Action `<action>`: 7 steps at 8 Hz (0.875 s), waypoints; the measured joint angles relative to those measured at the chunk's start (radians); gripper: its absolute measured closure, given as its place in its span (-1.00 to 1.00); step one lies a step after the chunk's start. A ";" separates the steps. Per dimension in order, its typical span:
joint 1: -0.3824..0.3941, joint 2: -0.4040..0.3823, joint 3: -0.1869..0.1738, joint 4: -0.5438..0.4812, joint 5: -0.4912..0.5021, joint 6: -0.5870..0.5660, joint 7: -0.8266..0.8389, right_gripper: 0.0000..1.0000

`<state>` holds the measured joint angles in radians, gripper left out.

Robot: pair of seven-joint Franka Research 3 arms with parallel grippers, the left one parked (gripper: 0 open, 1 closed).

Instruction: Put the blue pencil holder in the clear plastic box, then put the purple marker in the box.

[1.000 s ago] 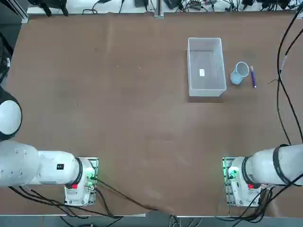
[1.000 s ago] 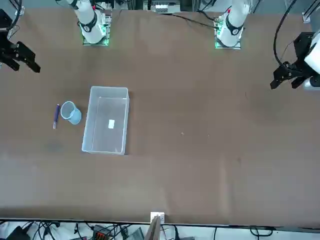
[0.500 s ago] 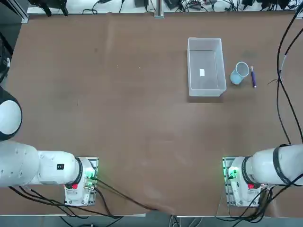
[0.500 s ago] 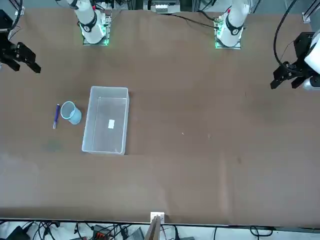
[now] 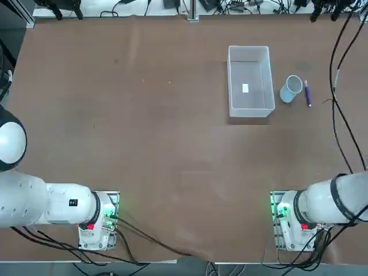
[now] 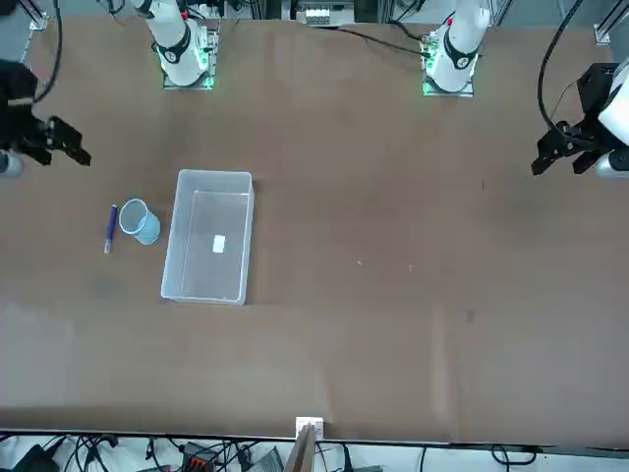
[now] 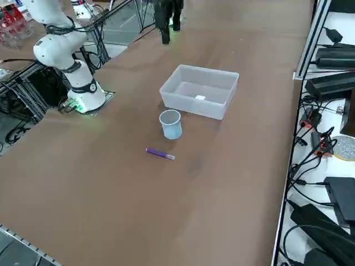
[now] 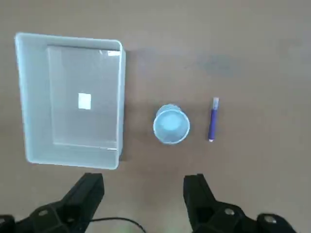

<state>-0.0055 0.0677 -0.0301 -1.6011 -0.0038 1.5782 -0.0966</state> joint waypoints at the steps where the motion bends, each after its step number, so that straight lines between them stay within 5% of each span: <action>1: -0.024 0.014 -0.002 -0.061 0.000 0.075 -0.060 -1.00; 7: -0.072 0.072 -0.005 -0.507 0.000 0.645 -0.115 -0.95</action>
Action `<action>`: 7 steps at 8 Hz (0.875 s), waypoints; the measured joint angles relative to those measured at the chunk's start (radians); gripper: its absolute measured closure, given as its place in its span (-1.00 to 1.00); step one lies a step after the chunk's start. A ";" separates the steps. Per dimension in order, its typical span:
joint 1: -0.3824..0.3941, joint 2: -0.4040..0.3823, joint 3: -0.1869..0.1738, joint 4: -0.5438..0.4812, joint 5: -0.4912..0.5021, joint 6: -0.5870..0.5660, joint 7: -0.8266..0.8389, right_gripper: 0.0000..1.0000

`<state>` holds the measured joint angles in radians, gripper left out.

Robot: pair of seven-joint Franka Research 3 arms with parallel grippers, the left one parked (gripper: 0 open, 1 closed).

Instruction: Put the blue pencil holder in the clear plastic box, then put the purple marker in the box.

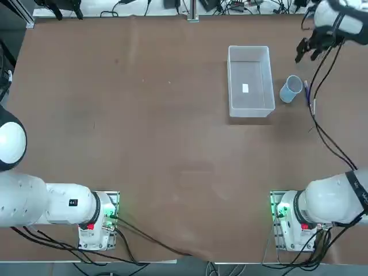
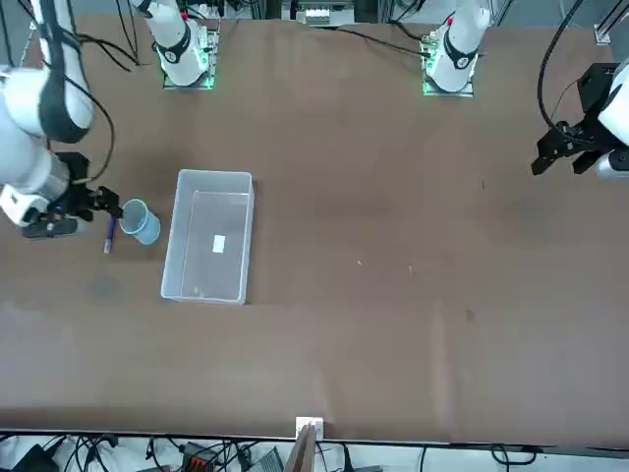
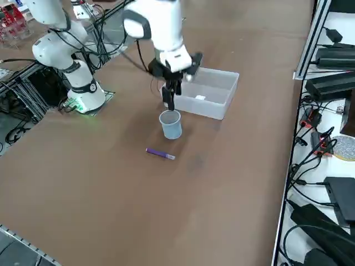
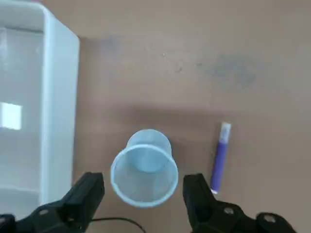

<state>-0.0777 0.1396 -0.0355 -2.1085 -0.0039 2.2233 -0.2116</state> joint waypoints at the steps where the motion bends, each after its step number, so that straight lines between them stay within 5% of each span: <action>1: -0.002 0.022 0.000 -0.048 0.000 0.075 0.000 -0.94; 7: -0.083 0.105 -0.001 -0.092 0.000 0.158 -0.074 -0.70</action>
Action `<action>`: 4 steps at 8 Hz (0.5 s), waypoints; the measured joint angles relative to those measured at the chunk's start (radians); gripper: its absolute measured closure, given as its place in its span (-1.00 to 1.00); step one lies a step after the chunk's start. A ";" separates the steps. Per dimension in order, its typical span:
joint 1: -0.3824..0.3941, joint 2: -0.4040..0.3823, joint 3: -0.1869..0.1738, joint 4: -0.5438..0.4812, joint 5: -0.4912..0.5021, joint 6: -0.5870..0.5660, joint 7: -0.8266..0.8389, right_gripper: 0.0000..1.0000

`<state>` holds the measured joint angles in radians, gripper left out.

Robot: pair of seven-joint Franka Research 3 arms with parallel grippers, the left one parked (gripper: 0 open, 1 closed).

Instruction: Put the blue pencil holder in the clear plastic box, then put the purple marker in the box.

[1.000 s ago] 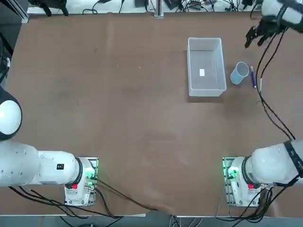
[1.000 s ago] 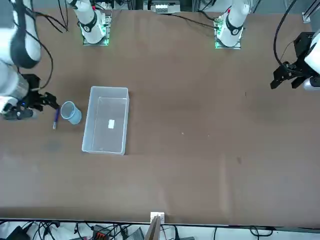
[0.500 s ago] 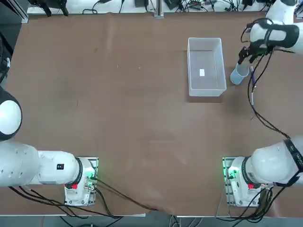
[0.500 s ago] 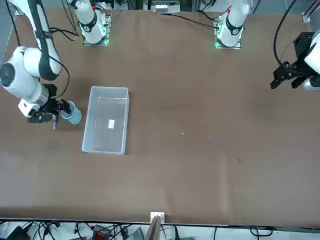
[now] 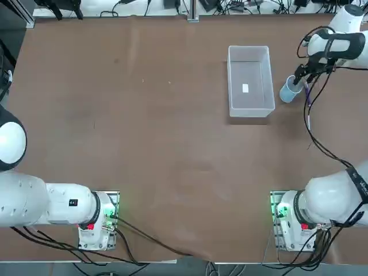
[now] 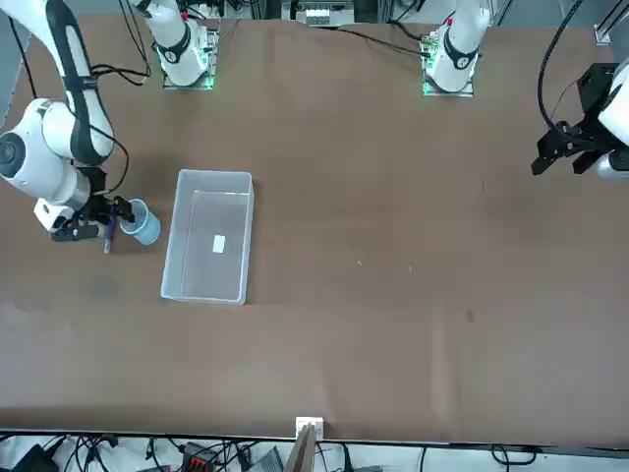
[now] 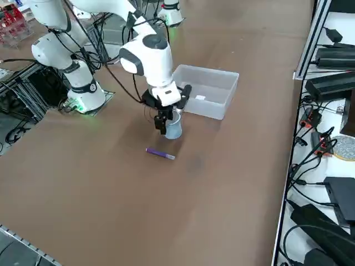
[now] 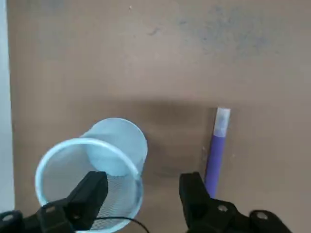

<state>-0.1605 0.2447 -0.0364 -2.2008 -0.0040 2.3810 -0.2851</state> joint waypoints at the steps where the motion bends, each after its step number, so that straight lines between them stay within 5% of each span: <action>1: 0.000 0.007 0.001 0.000 0.000 0.002 0.000 -0.67; 2: 0.001 0.012 0.002 0.000 0.000 0.002 0.000 -0.57; 4: 0.001 0.022 0.002 0.000 0.000 0.005 0.000 0.25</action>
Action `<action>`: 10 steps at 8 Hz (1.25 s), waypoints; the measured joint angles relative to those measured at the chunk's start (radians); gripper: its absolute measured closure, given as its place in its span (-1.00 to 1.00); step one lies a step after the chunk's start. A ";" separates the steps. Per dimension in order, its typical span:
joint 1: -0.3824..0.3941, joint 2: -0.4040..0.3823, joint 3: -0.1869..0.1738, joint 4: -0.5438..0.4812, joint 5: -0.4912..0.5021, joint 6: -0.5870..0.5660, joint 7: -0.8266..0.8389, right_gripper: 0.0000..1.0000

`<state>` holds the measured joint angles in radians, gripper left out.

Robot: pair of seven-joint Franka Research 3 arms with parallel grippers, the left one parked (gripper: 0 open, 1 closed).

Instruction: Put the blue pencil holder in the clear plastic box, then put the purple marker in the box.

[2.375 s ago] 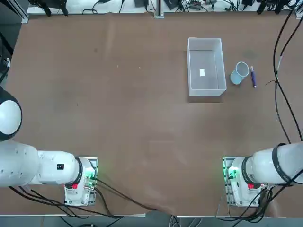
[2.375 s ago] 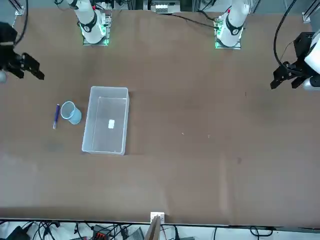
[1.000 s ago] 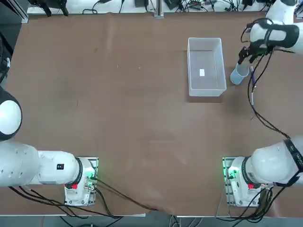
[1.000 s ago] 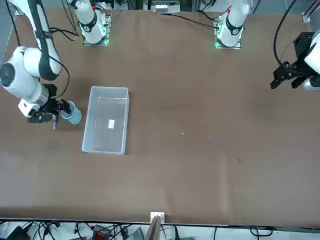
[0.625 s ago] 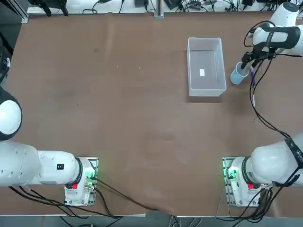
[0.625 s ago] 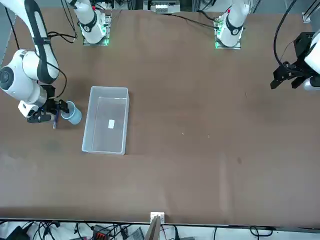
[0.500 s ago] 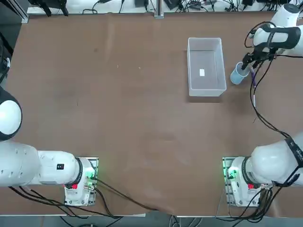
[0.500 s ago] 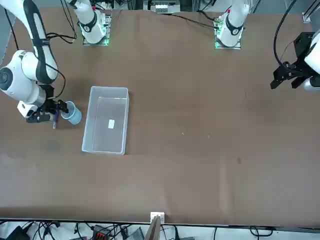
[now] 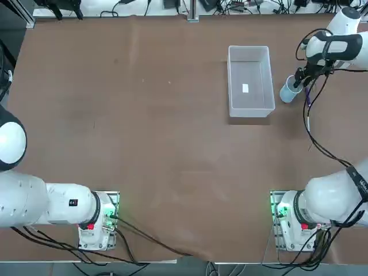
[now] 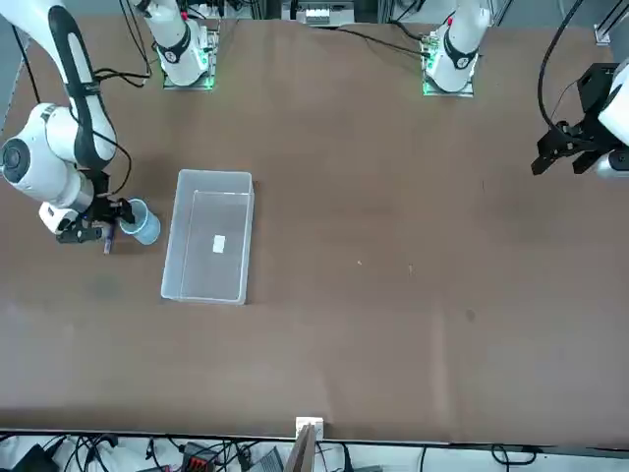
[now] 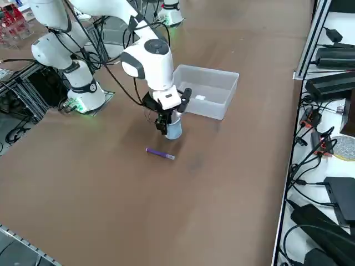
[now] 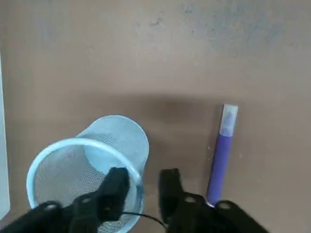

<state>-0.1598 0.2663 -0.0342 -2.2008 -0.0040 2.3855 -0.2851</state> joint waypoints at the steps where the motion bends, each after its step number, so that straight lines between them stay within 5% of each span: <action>1: 0.000 0.005 0.000 0.000 0.000 0.004 0.000 0.63; 2: 0.000 0.003 0.002 0.002 0.002 0.004 0.000 0.88; 4: 0.000 -0.011 0.006 0.023 0.002 0.001 0.003 0.88; 6: 0.002 -0.052 0.008 0.107 0.006 -0.123 0.006 0.88; 8: 0.014 -0.085 0.016 0.266 0.133 -0.337 0.021 0.88; 10: 0.084 -0.091 0.024 0.357 0.279 -0.403 0.109 0.88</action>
<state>-0.0756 0.1751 -0.0105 -1.8440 0.2754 1.9825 -0.1761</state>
